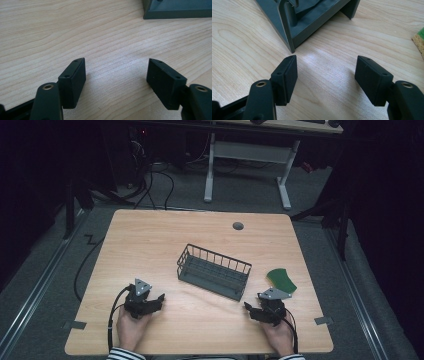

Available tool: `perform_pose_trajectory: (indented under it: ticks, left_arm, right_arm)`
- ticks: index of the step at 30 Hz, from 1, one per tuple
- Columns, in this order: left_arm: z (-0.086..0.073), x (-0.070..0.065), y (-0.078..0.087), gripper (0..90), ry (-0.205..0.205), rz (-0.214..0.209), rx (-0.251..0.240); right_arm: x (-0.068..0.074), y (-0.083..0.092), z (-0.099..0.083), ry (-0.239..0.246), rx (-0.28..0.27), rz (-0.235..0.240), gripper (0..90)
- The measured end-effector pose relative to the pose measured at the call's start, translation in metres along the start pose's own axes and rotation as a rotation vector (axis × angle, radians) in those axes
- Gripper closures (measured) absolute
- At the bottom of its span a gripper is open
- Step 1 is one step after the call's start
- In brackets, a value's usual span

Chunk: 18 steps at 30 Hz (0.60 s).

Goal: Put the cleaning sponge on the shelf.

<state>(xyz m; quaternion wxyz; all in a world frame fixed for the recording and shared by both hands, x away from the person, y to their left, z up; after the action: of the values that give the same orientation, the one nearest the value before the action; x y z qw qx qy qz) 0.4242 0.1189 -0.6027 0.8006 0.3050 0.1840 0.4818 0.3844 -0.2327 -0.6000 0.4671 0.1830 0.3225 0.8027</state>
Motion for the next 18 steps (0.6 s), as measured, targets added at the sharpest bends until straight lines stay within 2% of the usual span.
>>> perform_pose_trajectory:
  ticks: [10,11,12,18]
  left_arm:
    - [0.0002,-0.0006,-0.0001,32.3,-0.002,-0.007,-0.003]
    - [0.0006,-0.0021,0.0006,35.3,-0.010,-0.016,-0.009]
    - [0.0009,-0.0038,0.0011,44.3,-0.023,-0.022,-0.014]
    - [0.0011,-0.0025,0.0011,44.7,-0.009,-0.022,-0.015]
  right_arm:
    - [0.0000,0.0000,0.0000,-0.001,0.000,0.001,35.0]
    - [0.0000,0.0000,0.0000,-0.001,0.000,0.001,34.9]
    - [-0.0001,-0.0005,0.0005,-0.008,0.001,-0.004,35.3]
    - [0.0009,-0.0013,0.0018,-0.008,-0.003,-0.004,38.8]
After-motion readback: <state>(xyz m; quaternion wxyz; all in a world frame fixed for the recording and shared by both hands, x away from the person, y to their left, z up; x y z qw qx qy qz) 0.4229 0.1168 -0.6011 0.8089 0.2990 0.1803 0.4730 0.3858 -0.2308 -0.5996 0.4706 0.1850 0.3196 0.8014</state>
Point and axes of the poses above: each handheld gripper's, and its own axes: y roughly backward along the jaws, z roughly out of its top, x roughly to its left, the point moved 10 cm from there along -y, roughly forward along the jaws, and after that the axes turned 1 degree about z, right-handed, at the moved point
